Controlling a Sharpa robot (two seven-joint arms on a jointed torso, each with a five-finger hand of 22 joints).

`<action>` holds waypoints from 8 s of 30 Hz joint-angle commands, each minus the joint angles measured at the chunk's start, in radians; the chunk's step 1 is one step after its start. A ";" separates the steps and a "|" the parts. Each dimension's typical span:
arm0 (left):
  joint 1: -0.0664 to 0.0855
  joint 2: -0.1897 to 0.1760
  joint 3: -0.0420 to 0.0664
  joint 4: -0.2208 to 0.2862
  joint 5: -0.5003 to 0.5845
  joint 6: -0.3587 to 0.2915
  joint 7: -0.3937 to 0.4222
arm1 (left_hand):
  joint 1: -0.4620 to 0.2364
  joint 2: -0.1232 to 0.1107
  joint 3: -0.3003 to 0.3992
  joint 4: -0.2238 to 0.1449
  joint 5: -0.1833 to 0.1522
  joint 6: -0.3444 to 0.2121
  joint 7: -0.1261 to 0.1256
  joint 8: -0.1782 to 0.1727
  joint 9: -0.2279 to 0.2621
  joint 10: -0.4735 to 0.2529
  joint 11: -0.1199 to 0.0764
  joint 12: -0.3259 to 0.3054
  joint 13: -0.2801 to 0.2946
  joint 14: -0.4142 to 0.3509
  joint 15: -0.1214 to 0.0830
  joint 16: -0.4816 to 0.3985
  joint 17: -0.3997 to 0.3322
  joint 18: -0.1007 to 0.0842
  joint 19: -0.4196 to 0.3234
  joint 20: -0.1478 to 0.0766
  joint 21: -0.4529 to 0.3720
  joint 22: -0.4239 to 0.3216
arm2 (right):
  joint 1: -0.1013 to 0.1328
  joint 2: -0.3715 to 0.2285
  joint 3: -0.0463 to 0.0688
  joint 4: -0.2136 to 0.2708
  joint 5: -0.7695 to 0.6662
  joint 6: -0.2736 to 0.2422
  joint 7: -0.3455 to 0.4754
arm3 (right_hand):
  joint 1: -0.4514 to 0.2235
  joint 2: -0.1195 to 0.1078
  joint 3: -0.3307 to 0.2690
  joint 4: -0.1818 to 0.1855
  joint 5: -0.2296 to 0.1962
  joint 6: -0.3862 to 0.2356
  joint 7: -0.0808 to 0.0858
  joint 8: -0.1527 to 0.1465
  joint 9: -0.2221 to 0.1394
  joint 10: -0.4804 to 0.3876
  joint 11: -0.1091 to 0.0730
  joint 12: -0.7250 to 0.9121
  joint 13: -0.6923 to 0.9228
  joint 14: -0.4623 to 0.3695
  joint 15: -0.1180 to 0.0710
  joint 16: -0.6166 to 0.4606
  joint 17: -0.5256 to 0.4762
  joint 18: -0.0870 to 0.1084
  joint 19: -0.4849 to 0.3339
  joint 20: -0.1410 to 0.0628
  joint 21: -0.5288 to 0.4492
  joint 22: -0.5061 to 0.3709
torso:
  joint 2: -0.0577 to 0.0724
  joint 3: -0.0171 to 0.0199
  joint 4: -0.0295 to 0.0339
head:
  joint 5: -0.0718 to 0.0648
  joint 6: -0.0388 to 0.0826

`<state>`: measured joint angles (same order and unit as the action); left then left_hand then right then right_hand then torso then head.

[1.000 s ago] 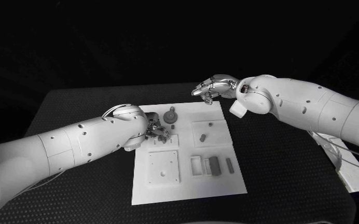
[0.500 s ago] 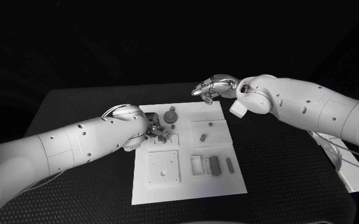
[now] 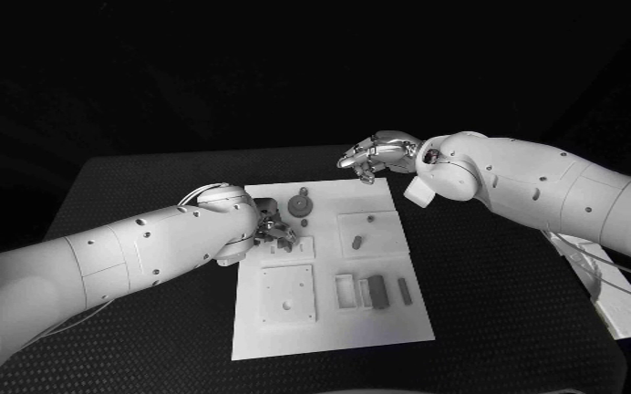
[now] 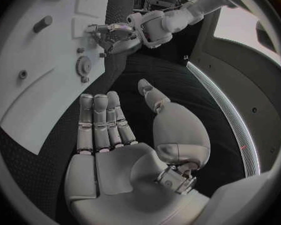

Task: Assemble the parts on the task board

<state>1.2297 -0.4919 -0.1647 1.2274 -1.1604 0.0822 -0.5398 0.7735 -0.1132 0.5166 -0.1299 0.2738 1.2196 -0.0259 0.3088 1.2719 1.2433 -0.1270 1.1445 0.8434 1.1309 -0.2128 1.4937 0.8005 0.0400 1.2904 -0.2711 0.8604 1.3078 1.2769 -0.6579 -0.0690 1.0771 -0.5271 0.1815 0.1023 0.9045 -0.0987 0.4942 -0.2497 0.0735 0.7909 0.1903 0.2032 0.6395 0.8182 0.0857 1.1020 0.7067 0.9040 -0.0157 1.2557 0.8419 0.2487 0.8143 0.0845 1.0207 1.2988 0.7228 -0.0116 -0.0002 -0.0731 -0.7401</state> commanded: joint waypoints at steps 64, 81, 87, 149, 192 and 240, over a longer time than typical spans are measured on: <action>-0.003 -0.003 0.000 0.004 0.078 0.010 0.012 | 0.057 0.057 -0.009 -0.046 0.010 -0.011 0.029 -0.114 -0.122 -0.007 0.021 -0.012 0.015 -0.010 0.005 -0.011 0.012 0.058 -0.009 -0.002 0.001 0.018 | -0.001 -0.003 0.000 0.002 -0.003 0.012 0.006 | -0.009 0.003 0.000 0.004 -0.006 0.000 0.006 -0.006 -0.002 -0.008 0.002 0.007 -0.003 -0.008 0.002 0.006 -0.002 0.013 0.005 0.004 -0.004 0.000 | 0.000 -0.0006 -0.0005 | -0.005 0.000; -0.004 -0.010 0.000 0.013 0.094 -0.034 0.026 | 0.120 0.135 0.035 -0.135 0.131 0.001 0.030 -0.121 -0.130 0.001 0.022 -0.014 0.017 -0.005 0.007 -0.012 0.013 0.053 -0.004 0.000 0.005 0.017 | -0.001 -0.003 0.000 0.002 -0.003 0.013 0.006 | -0.009 0.003 0.000 0.004 -0.006 -0.002 0.007 -0.007 -0.002 -0.008 0.002 0.007 -0.003 -0.008 0.002 0.006 -0.002 0.013 0.005 0.004 -0.004 0.000 | 0.000 -0.0005 0.0001 | -0.004 0.003; -0.009 -0.024 0.000 0.026 0.105 -0.077 0.038 | 0.129 0.134 0.049 -0.140 0.132 0.011 0.028 -0.120 -0.139 0.007 0.020 -0.016 0.016 -0.001 0.007 -0.012 0.012 0.050 -0.001 0.001 0.005 0.016 | -0.001 -0.004 0.000 0.002 -0.003 0.012 0.006 | -0.009 0.004 0.000 0.004 -0.006 -0.002 0.007 -0.008 -0.002 -0.008 0.003 0.007 -0.003 -0.008 0.002 0.007 -0.002 0.013 0.005 0.004 -0.004 0.000 | 0.000 0.0005 0.0003 | -0.002 0.005; -0.044 -0.090 -0.002 0.151 -0.064 -0.323 0.027 | 0.129 0.121 0.084 -0.143 0.123 0.044 0.018 -0.111 -0.173 0.033 0.011 -0.026 0.007 0.024 -0.001 -0.020 0.006 0.049 0.021 -0.001 0.002 0.011 | -0.001 -0.017 0.000 0.008 -0.003 0.008 0.005 | -0.010 0.003 0.000 0.006 -0.006 -0.004 0.007 -0.008 -0.003 -0.008 0.003 0.008 -0.004 -0.008 0.003 0.007 -0.003 0.013 0.005 0.004 -0.004 0.000 | 0.000 -0.0001 0.0001 | 0.005 -0.005; -0.065 -0.081 -0.016 0.139 -0.126 -0.306 0.019 | 0.125 0.105 0.091 -0.139 0.142 0.054 0.016 -0.106 -0.184 0.039 0.009 -0.029 0.007 0.029 -0.003 -0.023 0.007 0.049 0.027 -0.001 -0.001 0.010 | -0.001 -0.018 0.000 0.009 -0.003 0.008 0.005 | -0.010 0.004 0.000 0.006 -0.006 -0.003 0.007 -0.008 -0.003 -0.008 0.003 0.008 -0.005 -0.008 0.003 0.008 -0.003 0.013 0.005 0.004 -0.005 0.001 | 0.000 -0.0007 0.0005 | 0.005 -0.003; -0.069 -0.097 -0.016 0.144 -0.109 -0.253 0.000 | 0.126 0.102 0.096 -0.141 0.153 0.059 0.014 -0.101 -0.189 0.041 0.008 -0.029 0.009 0.031 -0.004 -0.023 0.008 0.048 0.029 -0.001 -0.001 0.011 | -0.001 -0.014 0.000 0.005 -0.003 0.012 0.006 | -0.010 0.004 0.000 0.006 -0.006 -0.003 0.007 -0.008 -0.003 -0.009 0.003 0.009 -0.005 -0.008 0.003 0.008 -0.004 0.013 0.005 0.004 -0.005 0.001 | 0.000 -0.0001 -0.0004 | 0.007 -0.010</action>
<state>1.1671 -0.5869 -0.1765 1.3767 -1.2794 -0.2066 -0.5217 0.8266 -0.0761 0.5285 -0.1898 0.4213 1.2712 -0.0097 0.2042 1.0844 1.2771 -0.1176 1.1212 0.8521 1.1529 -0.1980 1.4742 0.8082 0.0198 1.3135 -0.2730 0.8606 1.3079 1.2765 -0.6732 -0.0691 1.0817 -0.5271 0.1812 0.1008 0.9006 -0.0948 0.4942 -0.2497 0.0735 0.7852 0.1908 0.1995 0.6373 0.8147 0.0893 1.1060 0.7024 0.9031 -0.0100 1.2603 0.8391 0.2488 0.8143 0.0845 1.0206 1.3013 0.7228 -0.0118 -0.0004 -0.0654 -0.7506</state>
